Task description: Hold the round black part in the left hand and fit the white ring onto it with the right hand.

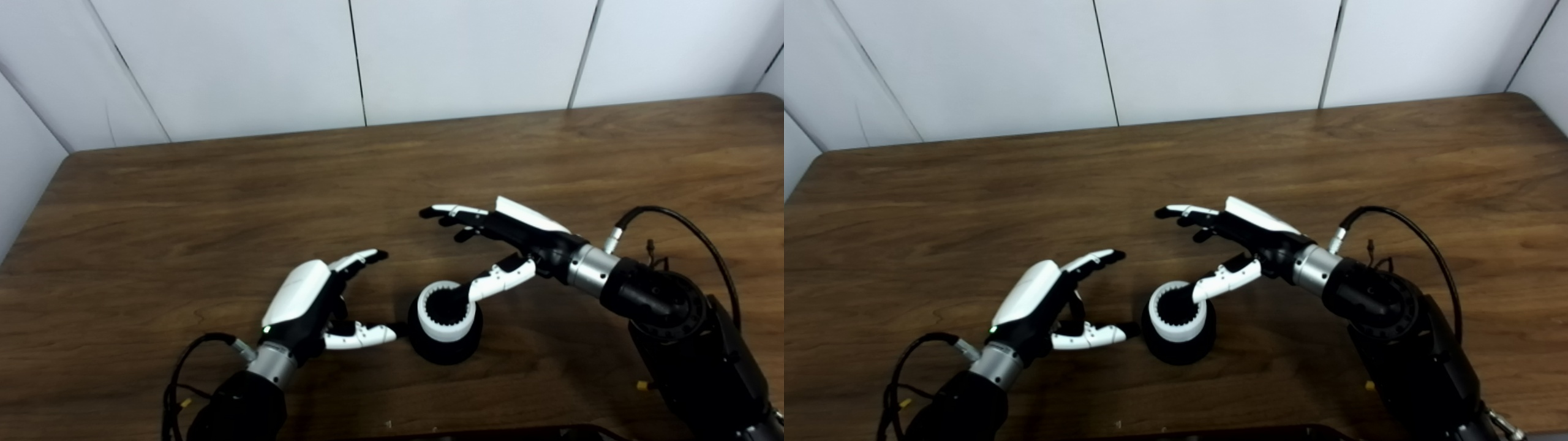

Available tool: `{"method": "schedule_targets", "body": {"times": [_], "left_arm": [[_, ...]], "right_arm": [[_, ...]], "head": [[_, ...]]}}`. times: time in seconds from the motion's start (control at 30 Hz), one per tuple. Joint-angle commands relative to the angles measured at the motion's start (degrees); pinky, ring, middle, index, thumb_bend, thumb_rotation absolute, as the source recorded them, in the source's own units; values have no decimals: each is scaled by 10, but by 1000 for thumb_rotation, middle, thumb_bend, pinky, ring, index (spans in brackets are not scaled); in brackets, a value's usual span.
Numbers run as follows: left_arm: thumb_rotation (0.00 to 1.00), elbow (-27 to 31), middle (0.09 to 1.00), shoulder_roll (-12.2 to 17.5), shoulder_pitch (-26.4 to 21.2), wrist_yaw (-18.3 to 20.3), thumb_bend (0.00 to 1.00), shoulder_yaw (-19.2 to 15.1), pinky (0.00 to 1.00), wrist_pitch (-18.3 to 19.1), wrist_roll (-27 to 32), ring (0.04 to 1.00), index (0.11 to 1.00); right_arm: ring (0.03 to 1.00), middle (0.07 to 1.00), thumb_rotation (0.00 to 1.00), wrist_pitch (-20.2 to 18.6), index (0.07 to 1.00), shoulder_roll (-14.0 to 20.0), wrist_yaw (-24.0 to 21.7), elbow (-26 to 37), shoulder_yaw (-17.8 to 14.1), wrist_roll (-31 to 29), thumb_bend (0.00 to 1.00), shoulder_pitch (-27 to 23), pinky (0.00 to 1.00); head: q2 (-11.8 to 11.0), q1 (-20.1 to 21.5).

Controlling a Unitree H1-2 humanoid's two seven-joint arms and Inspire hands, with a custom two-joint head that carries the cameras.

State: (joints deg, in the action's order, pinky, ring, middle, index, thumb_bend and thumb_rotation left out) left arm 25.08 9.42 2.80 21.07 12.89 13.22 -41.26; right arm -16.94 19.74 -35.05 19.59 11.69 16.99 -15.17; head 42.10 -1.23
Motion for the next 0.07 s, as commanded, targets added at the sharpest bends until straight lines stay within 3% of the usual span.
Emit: {"method": "schedule_targets", "body": {"times": [0.0, 0.03], "left_arm": [[521, 23, 871, 0, -9, -11, 852, -12, 744, 7, 14, 852, 856], [531, 25, 870, -2, -9, -13, 849, -14, 750, 8, 18, 851, 855]], "right_arm": [[926, 943, 566, -2, 902, -7, 21, 7, -14, -24, 1000, -15, 828], [930, 945, 572, -4, 902, -7, 24, 8, -15, -27, 1000, -14, 823]], "head": [[1, 0], [1, 0]]}}
